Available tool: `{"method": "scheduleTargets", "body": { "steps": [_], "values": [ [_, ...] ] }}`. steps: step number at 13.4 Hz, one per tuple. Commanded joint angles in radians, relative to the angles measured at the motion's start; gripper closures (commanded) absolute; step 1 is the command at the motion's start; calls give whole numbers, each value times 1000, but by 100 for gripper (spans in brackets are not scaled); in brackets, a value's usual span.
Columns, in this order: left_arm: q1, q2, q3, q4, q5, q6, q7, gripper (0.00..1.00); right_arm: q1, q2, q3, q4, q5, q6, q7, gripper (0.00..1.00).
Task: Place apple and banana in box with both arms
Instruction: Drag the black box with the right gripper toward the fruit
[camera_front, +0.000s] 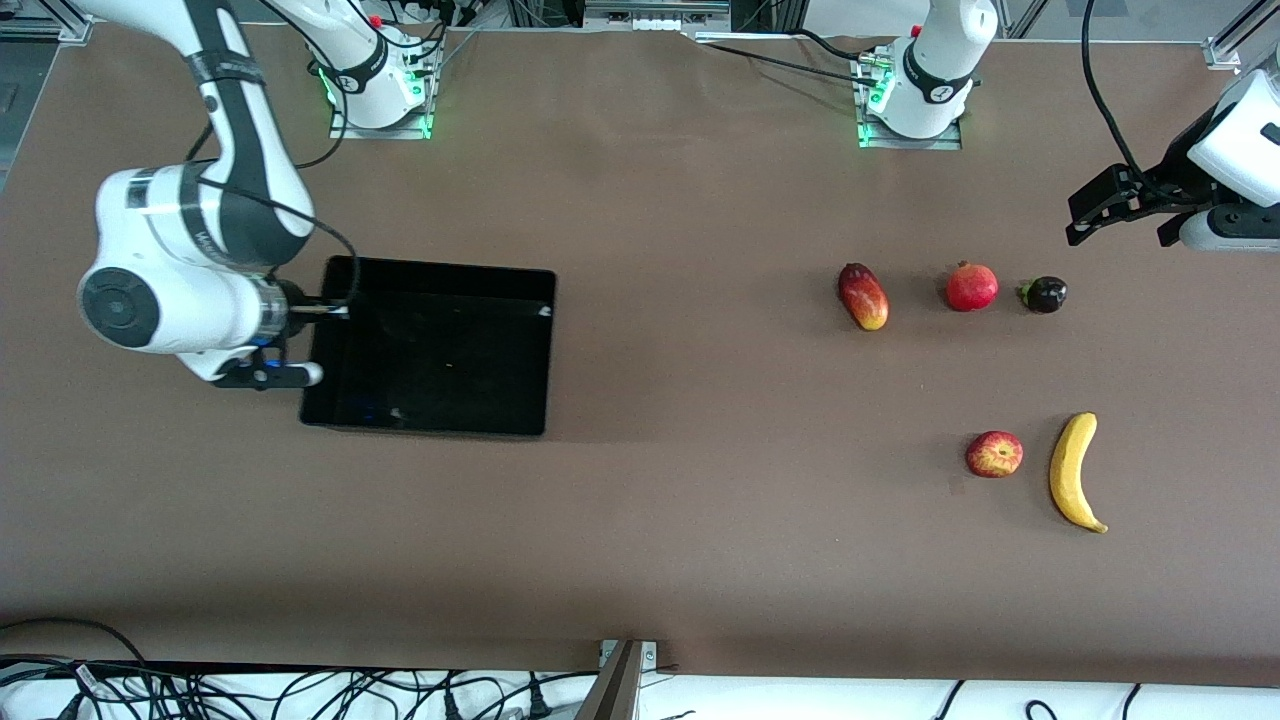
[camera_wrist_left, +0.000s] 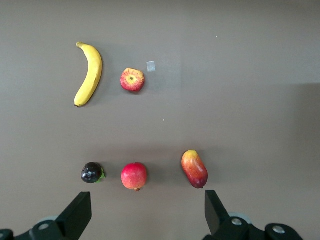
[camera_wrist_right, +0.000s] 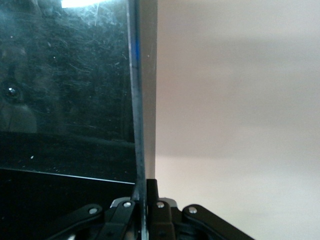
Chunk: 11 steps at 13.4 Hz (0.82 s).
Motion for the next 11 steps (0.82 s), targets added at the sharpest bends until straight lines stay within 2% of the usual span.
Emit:
{"method": "scheduleTargets", "body": {
  "steps": [1,2,3,5,6,9,11],
  "values": [
    [-6,15,4,33,-17,-17,-7,0,197,166,-11,202,46,-18,250,100],
    [-6,15,5,33,-17,-14,-7,0,246,236,-11,295,74,-18,313,100],
    [-4,23,5,33,-17,-14,-6,0,280,293,-11,358,139,4,336,100],
    [-1,27,5,33,-19,-16,-6,0,329,370,-11,405,317,152,367,100],
    [-1,27,5,33,-17,-16,-7,0,361,389,-9,404,357,251,372,100],
    [9,27,7,33,-20,-16,-1,0,432,453,21,405,368,414,386,100],
    [8,29,5,33,-19,-16,-4,0,438,473,66,410,367,442,390,100]
  ]
}}
